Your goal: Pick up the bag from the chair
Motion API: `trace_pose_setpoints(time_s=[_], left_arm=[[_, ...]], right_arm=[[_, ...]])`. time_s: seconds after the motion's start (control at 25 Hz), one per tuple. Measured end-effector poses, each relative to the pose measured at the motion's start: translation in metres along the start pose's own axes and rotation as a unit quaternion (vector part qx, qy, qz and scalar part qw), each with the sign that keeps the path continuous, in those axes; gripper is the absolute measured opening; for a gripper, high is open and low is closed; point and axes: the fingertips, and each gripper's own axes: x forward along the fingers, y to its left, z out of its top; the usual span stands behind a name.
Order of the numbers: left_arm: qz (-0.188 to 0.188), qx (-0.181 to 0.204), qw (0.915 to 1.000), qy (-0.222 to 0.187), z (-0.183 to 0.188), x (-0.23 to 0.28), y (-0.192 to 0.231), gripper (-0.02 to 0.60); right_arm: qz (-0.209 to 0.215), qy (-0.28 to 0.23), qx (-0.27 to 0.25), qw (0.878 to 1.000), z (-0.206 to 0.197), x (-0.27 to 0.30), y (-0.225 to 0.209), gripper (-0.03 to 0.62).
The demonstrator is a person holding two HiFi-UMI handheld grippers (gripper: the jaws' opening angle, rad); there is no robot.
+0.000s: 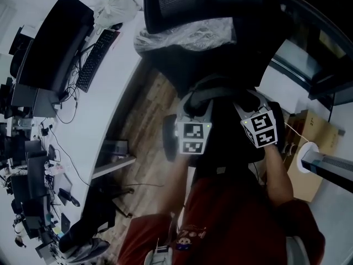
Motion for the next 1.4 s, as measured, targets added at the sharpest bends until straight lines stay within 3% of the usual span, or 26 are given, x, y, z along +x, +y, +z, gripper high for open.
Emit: trace_pose_setpoints(time_s=[0.32,0.72,1.0,1.24,1.4], left_arm=[[0.008,0.009,0.9996,-0.025,0.036,-0.041,-0.006,0.245],[0.003,0.052,0.9941,-0.095,0.099,-0.084,-0.021,0.245],[0.011,0.097,0.9834,-0.153,0.144,-0.102,-0.034,0.244],[0.021,0.114,0.9651,-0.235,0.178,-0.116,-0.044,0.241],[0.023,0.12,0.9618,-0.245,0.184,-0.116,-0.047,0.238]], right_arm=[[-0.013,-0.022,-0.022,0.999,0.036,-0.039,0.015,0.183],[-0.05,-0.073,-0.053,0.995,0.09,-0.094,0.018,0.183],[-0.087,-0.121,-0.07,0.986,0.12,-0.128,0.011,0.181],[-0.125,-0.174,-0.094,0.972,0.144,-0.15,0.003,0.181],[-0.134,-0.184,-0.093,0.969,0.147,-0.155,-0.001,0.181]])
